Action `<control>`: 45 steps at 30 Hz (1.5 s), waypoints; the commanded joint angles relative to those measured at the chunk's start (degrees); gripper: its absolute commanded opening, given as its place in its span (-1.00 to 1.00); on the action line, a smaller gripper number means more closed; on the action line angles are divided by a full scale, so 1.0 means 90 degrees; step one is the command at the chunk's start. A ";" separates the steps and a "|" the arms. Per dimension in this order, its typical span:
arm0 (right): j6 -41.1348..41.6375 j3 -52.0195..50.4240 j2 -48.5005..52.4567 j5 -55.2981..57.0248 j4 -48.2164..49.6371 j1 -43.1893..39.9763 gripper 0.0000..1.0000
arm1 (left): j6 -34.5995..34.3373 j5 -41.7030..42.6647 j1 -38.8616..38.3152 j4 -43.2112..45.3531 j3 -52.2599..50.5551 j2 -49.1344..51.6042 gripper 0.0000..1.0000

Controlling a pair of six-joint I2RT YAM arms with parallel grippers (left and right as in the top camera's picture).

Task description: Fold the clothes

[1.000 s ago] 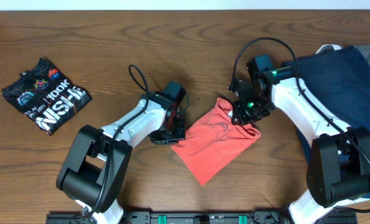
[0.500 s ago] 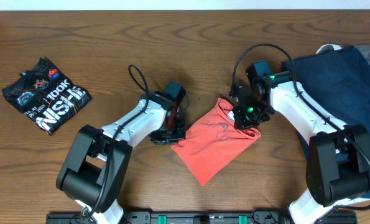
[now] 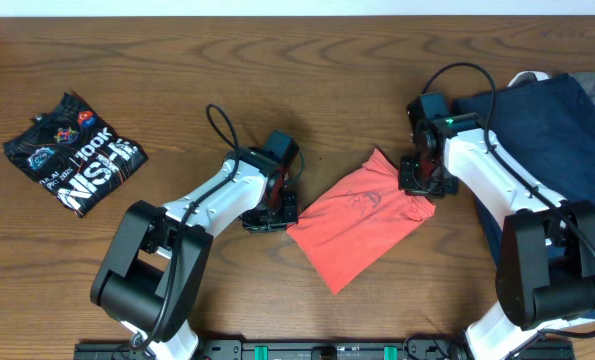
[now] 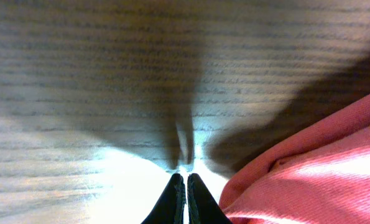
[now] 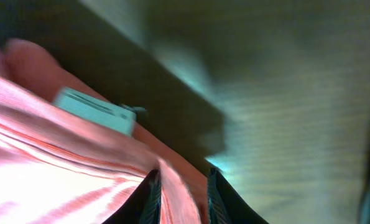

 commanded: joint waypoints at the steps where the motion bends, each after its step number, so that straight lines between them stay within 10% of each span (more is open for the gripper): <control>1: 0.0163 -0.0010 -0.0022 0.0491 -0.0172 -0.0187 -0.55 | -0.0032 -0.0070 0.0007 -0.0121 -0.0024 0.0073 -0.87; 11: 0.0163 0.0313 -0.1180 0.0398 -0.0631 -0.0697 -0.53 | 0.1088 -0.0420 0.0289 0.0085 0.0707 -0.0624 -0.84; 17: -0.0741 0.0304 -0.1528 -0.1132 -0.0845 -0.0527 -0.40 | 0.1192 0.0022 0.0362 0.1911 0.0964 -0.0843 0.01; 30: -0.0432 -0.1168 -0.0967 -0.1234 -0.0078 0.0041 -0.47 | 0.1190 0.1358 0.0189 0.2127 0.0952 0.0486 0.03; 45: -0.1168 -0.1977 -0.0619 -0.1066 0.4005 0.0117 -0.17 | 0.0993 0.1302 0.0340 0.0974 0.0962 0.0522 0.06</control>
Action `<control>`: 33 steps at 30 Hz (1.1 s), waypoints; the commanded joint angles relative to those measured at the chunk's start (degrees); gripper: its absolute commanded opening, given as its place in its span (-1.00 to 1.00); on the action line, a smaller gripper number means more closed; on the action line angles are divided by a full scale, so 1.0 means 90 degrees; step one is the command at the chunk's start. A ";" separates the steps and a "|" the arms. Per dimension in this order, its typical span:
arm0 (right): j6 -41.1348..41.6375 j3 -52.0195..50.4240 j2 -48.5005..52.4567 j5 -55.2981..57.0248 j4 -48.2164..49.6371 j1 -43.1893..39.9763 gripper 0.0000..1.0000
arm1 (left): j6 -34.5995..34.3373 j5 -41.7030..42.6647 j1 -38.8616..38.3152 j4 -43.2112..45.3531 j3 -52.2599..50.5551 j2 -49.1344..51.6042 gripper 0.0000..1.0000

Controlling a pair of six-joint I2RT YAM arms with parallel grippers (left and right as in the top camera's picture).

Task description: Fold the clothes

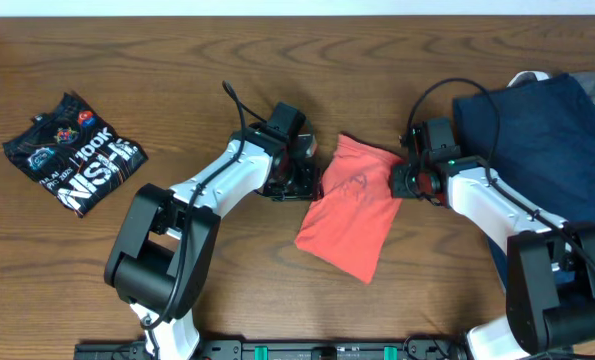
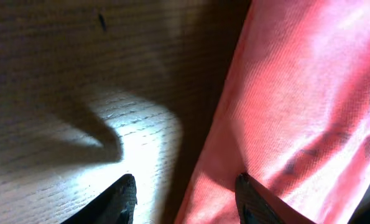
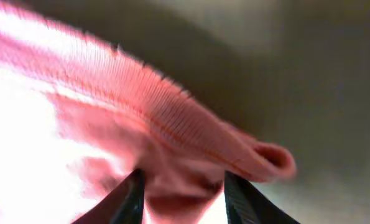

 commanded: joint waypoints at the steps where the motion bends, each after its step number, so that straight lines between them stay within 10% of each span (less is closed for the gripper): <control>1: -0.0260 -0.0032 0.0078 -0.0141 0.0318 0.0109 -0.15 | -0.0214 0.0015 0.0236 0.0005 -0.0010 -0.0073 0.06; 15: -0.0423 -0.0032 0.0078 0.0012 -0.0338 0.0138 0.04 | -0.0476 0.2157 0.1030 0.2314 0.0024 -0.0095 0.75; 33: -0.0425 -0.0032 0.0078 0.0015 -0.0763 0.0138 0.07 | -0.0364 0.2545 0.0393 0.2985 0.0024 0.1438 0.73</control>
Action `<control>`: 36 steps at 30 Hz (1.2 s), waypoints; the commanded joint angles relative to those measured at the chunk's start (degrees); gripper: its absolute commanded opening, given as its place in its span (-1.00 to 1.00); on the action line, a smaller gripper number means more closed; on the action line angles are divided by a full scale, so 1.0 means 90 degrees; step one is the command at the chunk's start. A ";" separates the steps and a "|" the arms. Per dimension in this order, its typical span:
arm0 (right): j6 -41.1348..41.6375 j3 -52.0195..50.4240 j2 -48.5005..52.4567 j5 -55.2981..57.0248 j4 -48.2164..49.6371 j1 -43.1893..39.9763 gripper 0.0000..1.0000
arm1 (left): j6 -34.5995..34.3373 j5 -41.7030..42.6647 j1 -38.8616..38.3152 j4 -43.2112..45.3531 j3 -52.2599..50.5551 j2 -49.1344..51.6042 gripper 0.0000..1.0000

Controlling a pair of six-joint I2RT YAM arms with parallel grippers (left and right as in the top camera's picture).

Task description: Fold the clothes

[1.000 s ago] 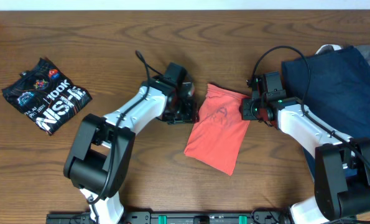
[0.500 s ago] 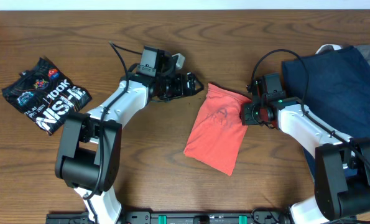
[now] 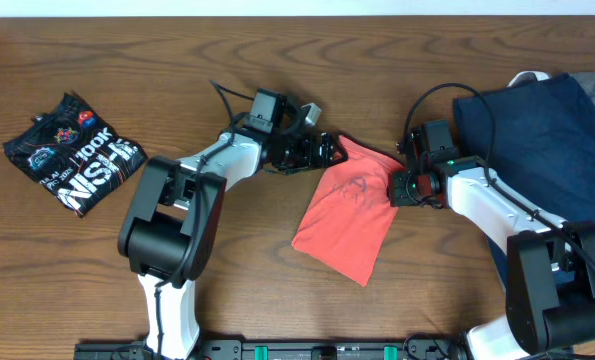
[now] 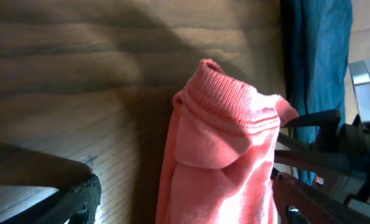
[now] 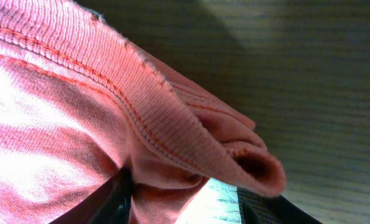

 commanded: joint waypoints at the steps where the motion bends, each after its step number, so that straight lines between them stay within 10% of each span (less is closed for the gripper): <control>1: -0.0121 -0.0029 0.0073 -0.0002 -0.0080 0.0117 0.07 | 0.0092 0.0228 -0.0250 -0.0126 -0.0046 0.0435 0.68; 7: -0.0124 -0.0027 0.0073 0.0000 -0.0080 0.0117 0.07 | 0.0090 0.0325 -0.0648 -0.0243 -0.0046 0.0503 0.23; 14: -0.0119 -0.0027 0.0032 -0.0002 -0.0158 0.0117 0.04 | 0.0090 -0.0194 -0.0578 -0.0034 -0.0044 0.0461 -0.88; 36: -0.0243 0.0408 -0.2382 0.0063 -0.1872 -0.0843 0.04 | 0.0090 -0.1127 0.3869 -0.0214 0.0087 -0.2856 -0.88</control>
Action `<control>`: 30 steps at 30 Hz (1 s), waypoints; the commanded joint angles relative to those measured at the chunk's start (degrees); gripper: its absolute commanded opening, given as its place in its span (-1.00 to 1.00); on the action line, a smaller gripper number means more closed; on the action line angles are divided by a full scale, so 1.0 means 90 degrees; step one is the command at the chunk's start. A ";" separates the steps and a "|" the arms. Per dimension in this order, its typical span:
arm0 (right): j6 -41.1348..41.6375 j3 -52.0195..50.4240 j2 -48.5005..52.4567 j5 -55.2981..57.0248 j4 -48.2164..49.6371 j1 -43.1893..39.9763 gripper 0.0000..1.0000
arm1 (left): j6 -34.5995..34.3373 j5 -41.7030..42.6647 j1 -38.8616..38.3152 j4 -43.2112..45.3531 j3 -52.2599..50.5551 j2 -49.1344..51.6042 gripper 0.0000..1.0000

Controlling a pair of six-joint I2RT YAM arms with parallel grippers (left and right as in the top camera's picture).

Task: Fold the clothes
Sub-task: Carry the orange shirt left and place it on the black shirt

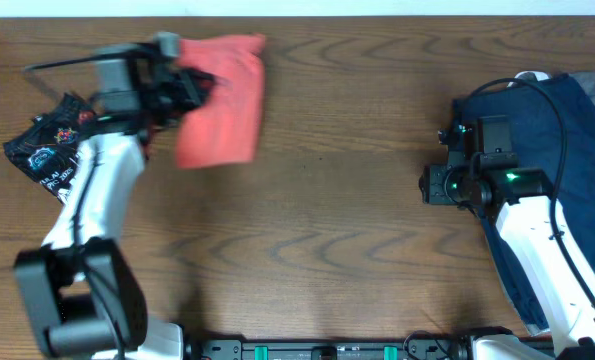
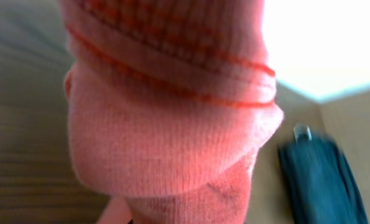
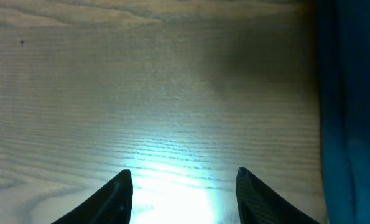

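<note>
A folded red shirt [image 1: 222, 100] hangs at the far left of the table, off the wood, with my left gripper [image 1: 189, 85] shut on its left edge. Red knit fabric [image 2: 172, 106] fills the left wrist view and hides the fingers. A folded black printed shirt [image 1: 52, 155] lies at the left, partly under the left arm. My right gripper [image 1: 432, 186] stands open over bare wood, with its fingertips [image 3: 119, 193] wide apart and nothing between them. A pile of dark blue clothing [image 1: 567, 140] lies at the right.
The blue clothing [image 3: 352, 124] runs down the right edge of the right wrist view, close to the right gripper. A white item [image 1: 525, 77] peeks out at the pile's top. The wooden table [image 1: 337, 220] stretches between the arms.
The red shirt was at mid-table with both grippers at its top corners. Now the left gripper holds it up at the far left. The right gripper has let go and is open.
The red shirt first lay slanted at mid-table, with the left gripper shut by its left corner and the right at its upper right edge. It then stood more upright between both grippers. Now the left gripper alone holds it, by the black shirt.
</note>
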 commanded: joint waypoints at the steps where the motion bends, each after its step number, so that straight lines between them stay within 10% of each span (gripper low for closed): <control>1: -0.0109 0.0075 -0.0109 0.0073 -0.0107 -0.0075 0.03 | 0.0083 -0.0073 0.0857 -0.0010 0.0073 -0.0287 -0.88; 13: -0.0102 0.0075 -0.0107 0.0068 -0.0209 -0.0075 0.03 | 0.0083 -0.0476 0.3259 0.0107 0.0070 -0.0262 -0.87; 27: -0.0102 0.0075 -0.0107 0.0068 -0.0289 -0.0075 0.02 | 0.0083 -0.0753 0.3789 0.0471 0.0070 0.0658 -0.88; 28: -0.0102 0.0075 -0.0107 0.0068 -0.0296 -0.0075 0.02 | 0.0083 -0.0894 0.3818 0.0512 0.0070 0.0685 -0.81; 30: -0.0100 0.0075 -0.0107 0.0068 -0.0301 -0.0075 0.02 | 0.0080 -0.1209 0.3908 0.0544 0.0070 0.0712 0.36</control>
